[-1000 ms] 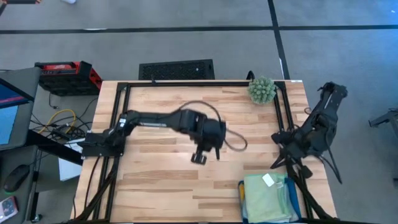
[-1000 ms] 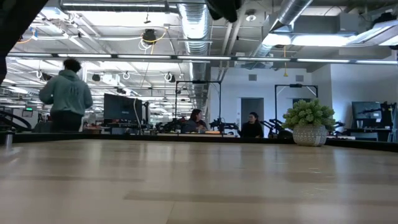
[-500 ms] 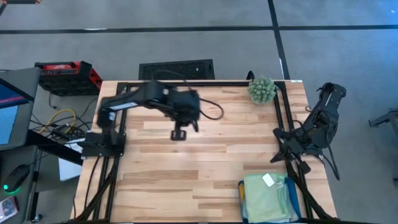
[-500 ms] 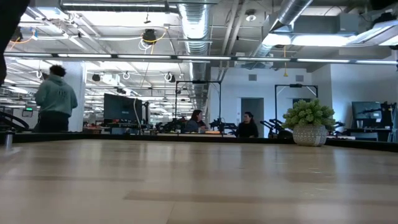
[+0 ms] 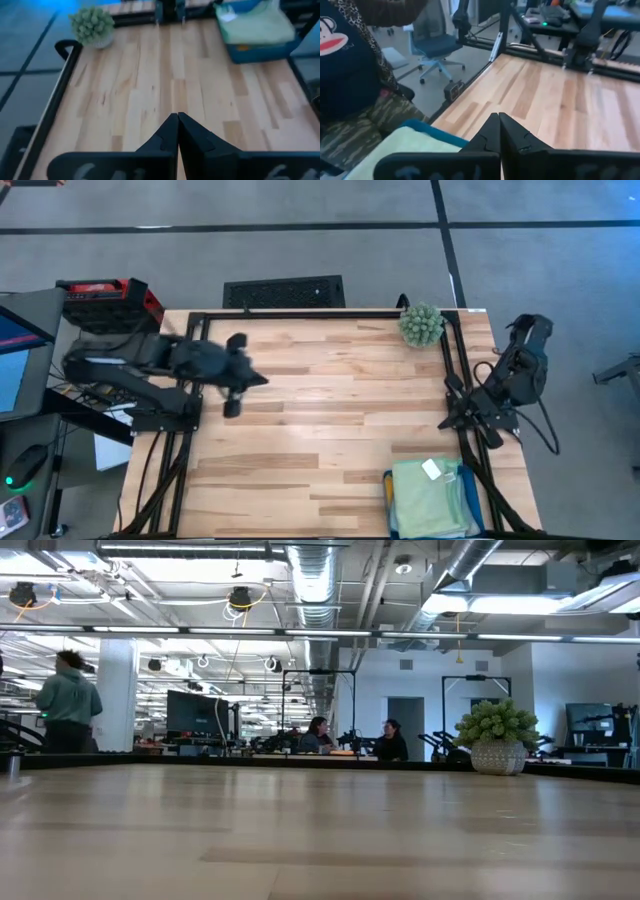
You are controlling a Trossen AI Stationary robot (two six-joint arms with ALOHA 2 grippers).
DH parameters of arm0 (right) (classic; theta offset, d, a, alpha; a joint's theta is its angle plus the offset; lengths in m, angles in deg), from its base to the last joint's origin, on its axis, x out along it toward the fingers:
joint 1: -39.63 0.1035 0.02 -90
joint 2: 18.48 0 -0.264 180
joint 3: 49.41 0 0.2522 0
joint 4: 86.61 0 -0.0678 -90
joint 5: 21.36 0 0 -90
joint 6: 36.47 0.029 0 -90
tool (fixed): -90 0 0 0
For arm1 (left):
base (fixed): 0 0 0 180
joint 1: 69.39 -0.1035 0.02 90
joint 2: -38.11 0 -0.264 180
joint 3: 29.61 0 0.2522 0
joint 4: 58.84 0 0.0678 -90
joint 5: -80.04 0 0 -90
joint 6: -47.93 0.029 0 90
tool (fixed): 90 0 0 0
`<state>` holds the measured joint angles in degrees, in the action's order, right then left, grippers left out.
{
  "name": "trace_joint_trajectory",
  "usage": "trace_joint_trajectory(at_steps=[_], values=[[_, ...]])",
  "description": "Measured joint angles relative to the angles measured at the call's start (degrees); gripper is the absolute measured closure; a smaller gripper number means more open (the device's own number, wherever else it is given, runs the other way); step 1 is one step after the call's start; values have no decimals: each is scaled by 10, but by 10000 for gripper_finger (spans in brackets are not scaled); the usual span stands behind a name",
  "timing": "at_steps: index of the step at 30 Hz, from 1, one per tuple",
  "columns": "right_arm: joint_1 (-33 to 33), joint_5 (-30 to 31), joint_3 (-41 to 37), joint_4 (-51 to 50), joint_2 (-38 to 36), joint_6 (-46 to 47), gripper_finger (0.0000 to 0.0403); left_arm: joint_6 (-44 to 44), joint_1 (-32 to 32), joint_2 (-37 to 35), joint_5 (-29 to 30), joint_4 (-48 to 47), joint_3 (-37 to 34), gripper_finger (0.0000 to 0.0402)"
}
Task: Fold microfiber towels
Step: Return to Home Position
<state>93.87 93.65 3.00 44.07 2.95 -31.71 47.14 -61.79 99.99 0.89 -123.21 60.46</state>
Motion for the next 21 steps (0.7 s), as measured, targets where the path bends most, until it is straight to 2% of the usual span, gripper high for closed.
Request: trace_joint_trajectory(at_steps=[6,10,18,21], values=[[0,19,-75,86,-58,-8,389,-47,16,-196,7,163,-242,401],[0,19,-141,144,-108,-8,391,-53,17,-302,0,256,-365,402],[0,19,-239,217,-208,-8,388,-54,17,-479,-10,362,-523,402],[-1,20,-262,232,-212,-8,390,-54,17,-537,-15,379,-567,402]])
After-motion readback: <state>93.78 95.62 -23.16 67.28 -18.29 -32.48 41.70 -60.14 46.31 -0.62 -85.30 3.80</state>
